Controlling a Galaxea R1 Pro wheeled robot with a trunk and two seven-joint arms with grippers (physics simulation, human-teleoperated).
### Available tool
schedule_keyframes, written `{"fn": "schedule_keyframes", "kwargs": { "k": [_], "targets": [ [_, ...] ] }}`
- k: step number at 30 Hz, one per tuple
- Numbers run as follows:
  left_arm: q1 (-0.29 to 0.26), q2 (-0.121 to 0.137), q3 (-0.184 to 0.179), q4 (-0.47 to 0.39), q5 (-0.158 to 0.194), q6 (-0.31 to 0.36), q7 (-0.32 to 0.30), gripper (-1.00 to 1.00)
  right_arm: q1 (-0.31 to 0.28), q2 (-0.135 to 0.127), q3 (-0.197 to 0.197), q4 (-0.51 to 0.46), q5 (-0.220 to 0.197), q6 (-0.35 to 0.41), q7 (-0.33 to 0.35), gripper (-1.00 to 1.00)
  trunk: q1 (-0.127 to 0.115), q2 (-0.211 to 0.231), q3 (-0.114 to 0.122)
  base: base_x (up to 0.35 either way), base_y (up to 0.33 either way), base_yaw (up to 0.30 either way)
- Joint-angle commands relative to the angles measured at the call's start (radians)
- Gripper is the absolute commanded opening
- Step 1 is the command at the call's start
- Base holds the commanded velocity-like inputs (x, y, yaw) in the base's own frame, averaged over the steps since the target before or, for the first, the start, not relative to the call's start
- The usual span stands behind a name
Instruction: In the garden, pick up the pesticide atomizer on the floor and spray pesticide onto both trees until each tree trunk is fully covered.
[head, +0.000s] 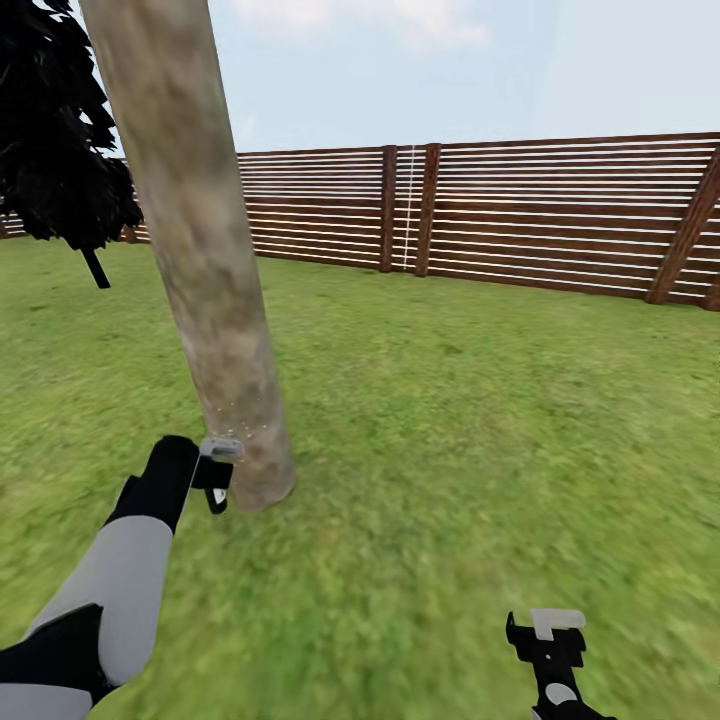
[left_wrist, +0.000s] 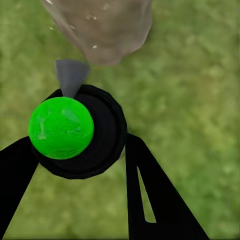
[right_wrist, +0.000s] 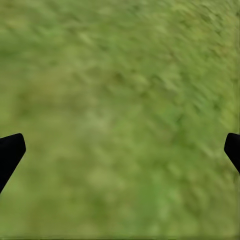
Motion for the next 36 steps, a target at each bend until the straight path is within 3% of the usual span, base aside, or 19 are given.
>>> {"fn": "schedule_keyframes", "kwargs": {
  "k": [1,9,22,36],
  "targets": [
    [0.0,0.0,0.001,-0.001,-0.009,0.001,-0.009,-1.0,-0.001,0.001,-0.008,0.002,0.011,-0.003,-0.002,1.0,0.0,0.0,-0.001,0.0,-0.211,0.0],
    [0.001,0.004,0.009,-0.001,-0.008,0.0,-0.008,-1.0,-0.001,0.002,-0.008,0.002,0.012,-0.003,-0.001,1.0,0.0,0.0,-0.001,0.0,-0.264,0.026],
    [0.0,-0.002,0.015,-0.001,-0.005,-0.002,-0.006,-1.0,-0.001,0.003,-0.008,0.002,0.013,-0.003,-0.001,1.0,0.0,0.0,-0.001,-0.088,-0.255,0.269],
    [-0.008,-0.003,0.011,-0.001,-0.005,-0.001,-0.003,-1.0,-0.001,0.0,-0.008,0.002,0.014,-0.003,-0.001,1.0,0.0,0.0,-0.001,0.245,-0.171,0.058]
  ]
}}
